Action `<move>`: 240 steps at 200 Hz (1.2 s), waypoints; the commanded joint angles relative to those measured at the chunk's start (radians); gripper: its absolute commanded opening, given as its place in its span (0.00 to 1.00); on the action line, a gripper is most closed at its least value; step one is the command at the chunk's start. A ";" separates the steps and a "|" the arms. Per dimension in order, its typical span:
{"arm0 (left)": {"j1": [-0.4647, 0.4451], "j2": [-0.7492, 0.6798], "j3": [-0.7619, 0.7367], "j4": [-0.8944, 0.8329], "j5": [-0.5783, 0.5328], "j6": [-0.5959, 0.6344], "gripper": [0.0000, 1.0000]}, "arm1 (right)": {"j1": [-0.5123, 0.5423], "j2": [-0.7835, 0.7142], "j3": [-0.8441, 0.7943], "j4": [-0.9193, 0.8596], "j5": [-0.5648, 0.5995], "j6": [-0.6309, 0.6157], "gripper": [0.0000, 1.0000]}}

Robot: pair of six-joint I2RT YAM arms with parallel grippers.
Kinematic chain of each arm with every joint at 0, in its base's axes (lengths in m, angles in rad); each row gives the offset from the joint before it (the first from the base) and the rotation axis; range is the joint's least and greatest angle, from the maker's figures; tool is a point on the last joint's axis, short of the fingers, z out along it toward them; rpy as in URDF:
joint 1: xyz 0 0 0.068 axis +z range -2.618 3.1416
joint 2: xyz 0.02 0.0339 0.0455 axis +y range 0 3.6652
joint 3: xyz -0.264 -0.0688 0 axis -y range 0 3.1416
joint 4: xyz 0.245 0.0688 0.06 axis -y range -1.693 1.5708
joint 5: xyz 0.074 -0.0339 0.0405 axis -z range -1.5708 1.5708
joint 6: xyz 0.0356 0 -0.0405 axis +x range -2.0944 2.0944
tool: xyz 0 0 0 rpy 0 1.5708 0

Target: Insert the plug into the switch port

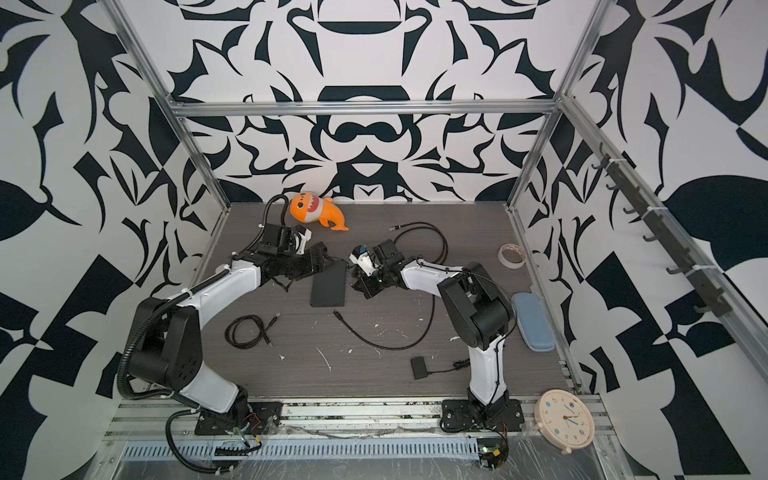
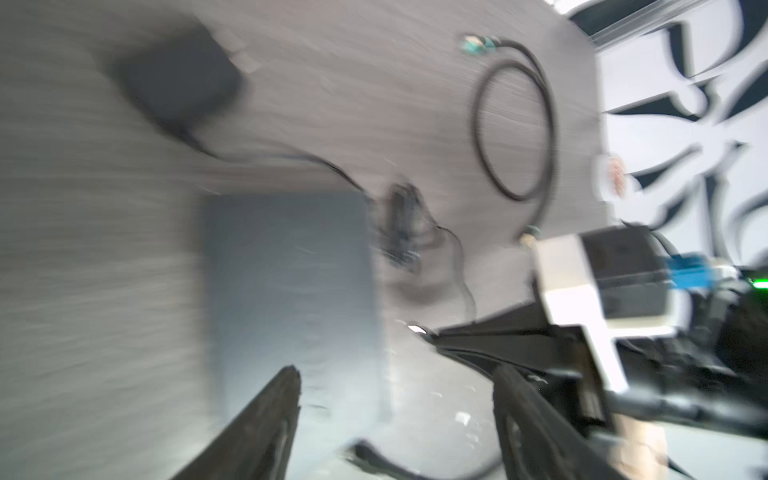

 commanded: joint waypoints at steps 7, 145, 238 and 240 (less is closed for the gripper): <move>-0.043 0.022 -0.021 0.091 0.119 -0.203 0.64 | -0.046 -0.063 -0.040 0.127 -0.121 0.006 0.04; -0.110 0.206 -0.034 0.270 0.134 -0.384 0.40 | -0.062 -0.077 -0.137 0.319 -0.189 0.045 0.04; -0.109 0.218 -0.049 0.320 0.149 -0.416 0.24 | -0.062 -0.060 -0.178 0.447 -0.215 0.117 0.04; -0.109 0.217 -0.050 0.320 0.149 -0.416 0.24 | -0.062 -0.060 -0.179 0.449 -0.213 0.117 0.04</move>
